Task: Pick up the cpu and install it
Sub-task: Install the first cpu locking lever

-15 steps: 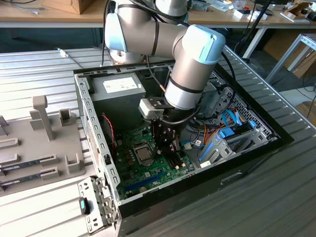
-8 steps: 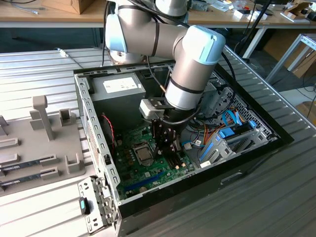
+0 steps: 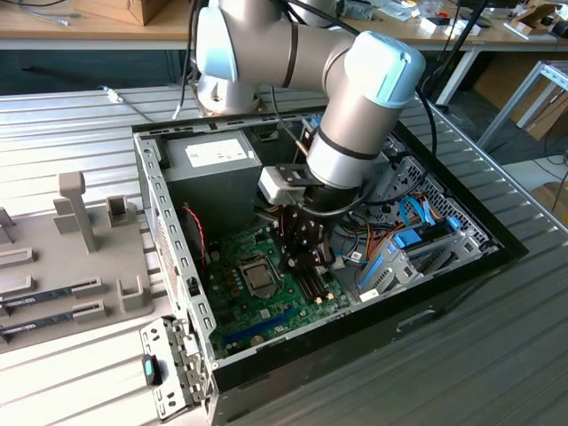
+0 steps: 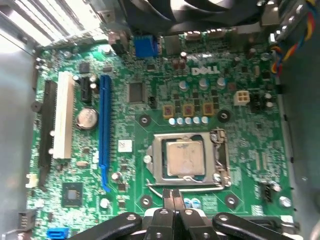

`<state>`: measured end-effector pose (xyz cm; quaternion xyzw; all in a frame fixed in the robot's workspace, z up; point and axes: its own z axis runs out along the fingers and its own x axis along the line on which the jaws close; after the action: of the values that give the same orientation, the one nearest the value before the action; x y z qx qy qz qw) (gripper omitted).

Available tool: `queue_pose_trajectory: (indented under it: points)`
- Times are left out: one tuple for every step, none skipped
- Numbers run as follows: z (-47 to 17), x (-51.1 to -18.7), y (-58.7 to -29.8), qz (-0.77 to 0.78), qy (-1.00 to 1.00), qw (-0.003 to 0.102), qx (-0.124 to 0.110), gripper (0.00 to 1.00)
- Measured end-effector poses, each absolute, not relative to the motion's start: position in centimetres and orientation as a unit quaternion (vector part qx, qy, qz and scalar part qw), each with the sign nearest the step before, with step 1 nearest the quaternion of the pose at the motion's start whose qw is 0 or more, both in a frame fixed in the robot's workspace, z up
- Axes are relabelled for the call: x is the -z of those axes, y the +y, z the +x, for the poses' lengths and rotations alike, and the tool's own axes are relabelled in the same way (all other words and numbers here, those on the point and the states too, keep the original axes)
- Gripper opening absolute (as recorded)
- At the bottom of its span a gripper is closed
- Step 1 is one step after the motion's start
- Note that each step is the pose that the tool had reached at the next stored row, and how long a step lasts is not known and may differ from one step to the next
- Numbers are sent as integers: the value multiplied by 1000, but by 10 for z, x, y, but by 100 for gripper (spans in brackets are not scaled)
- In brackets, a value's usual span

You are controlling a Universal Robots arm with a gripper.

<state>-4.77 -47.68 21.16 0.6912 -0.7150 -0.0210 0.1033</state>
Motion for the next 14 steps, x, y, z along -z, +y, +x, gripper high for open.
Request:
queue_pose_trajectory:
  points:
    - [-45,-214,-477,693,-715,94,31,11]
    - [-44,-216,-477,693,-714,91,34,11]
    - [-44,-217,-477,693,-714,89,36,11]
    - [-43,-222,-477,694,-714,86,38,11]
    - [-43,-225,-477,694,-714,85,40,11]
    - [-43,-228,-477,694,-714,84,41,11]
    - [-42,-230,-477,694,-714,83,42,11]
    - [-42,-233,-477,694,-714,82,44,11]
    - [-40,-234,-477,694,-713,82,45,11]
    - [-39,-234,-477,694,-713,82,46,11]
    - [-39,-234,-477,694,-713,82,46,11]
    - [-39,-234,-477,694,-713,82,46,11]
    - [-39,-234,-477,694,-713,82,46,11]
    - [-39,-234,-477,694,-713,82,46,11]
